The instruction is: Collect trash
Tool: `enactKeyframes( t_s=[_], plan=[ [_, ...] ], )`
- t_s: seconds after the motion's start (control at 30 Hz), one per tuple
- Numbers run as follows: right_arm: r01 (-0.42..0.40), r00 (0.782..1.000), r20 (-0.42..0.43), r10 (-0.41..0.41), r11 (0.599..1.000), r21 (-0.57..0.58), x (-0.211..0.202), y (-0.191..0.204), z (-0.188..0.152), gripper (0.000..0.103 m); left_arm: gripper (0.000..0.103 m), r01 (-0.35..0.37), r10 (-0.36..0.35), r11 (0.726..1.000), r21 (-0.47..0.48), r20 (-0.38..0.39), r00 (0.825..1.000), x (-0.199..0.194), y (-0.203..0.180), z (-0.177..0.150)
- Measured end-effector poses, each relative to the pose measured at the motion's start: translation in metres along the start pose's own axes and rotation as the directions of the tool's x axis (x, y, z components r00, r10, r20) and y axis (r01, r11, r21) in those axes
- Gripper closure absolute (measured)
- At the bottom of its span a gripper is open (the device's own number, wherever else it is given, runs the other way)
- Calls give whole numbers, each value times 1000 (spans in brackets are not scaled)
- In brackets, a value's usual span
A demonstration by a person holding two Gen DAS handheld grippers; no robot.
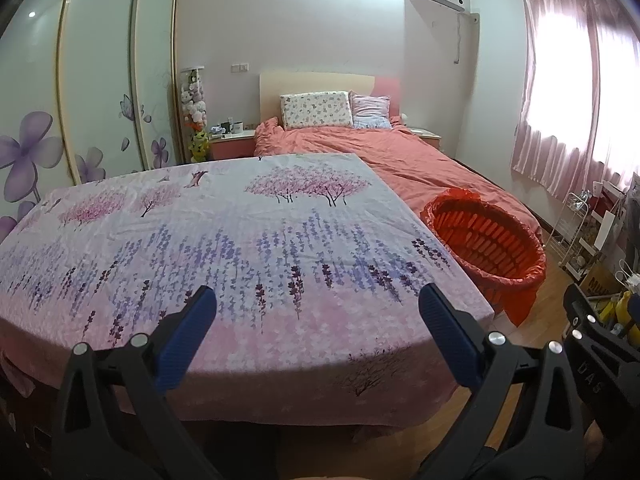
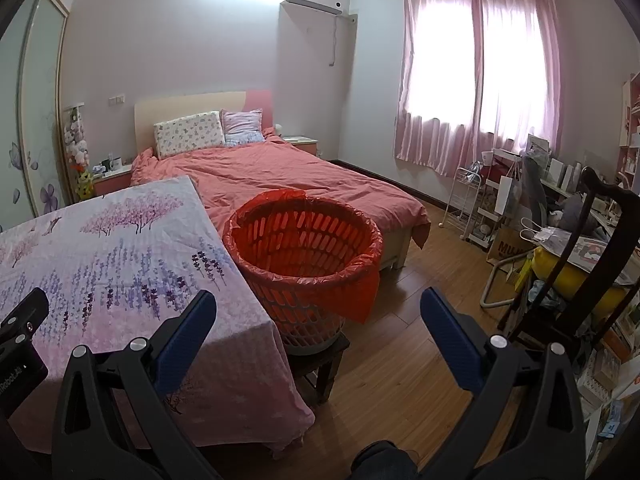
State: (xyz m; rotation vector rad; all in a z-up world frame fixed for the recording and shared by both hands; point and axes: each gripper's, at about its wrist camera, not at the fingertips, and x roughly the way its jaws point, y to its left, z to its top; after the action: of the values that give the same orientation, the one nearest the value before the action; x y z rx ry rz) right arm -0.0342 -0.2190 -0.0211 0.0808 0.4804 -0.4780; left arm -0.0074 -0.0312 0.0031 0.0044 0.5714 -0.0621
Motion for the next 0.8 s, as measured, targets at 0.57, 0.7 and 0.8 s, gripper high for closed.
enactKeyframes(
  t_s=[0.57, 0.7, 0.8],
  plan=[
    [-9, 1000, 7, 9, 1000, 4, -4, 1, 5, 2, 4, -6, 6, 1000, -16, 6, 1000, -2, 1, 5],
    [-10, 1000, 7, 10, 1000, 5, -3, 1, 5, 2, 4, -10, 10, 1000, -19, 7, 1000, -2, 1, 6],
    [-11, 1000, 6, 11, 1000, 4, -3, 1, 6, 2, 4, -14, 14, 1000, -23, 5, 1000, -3, 1, 6]
  ],
)
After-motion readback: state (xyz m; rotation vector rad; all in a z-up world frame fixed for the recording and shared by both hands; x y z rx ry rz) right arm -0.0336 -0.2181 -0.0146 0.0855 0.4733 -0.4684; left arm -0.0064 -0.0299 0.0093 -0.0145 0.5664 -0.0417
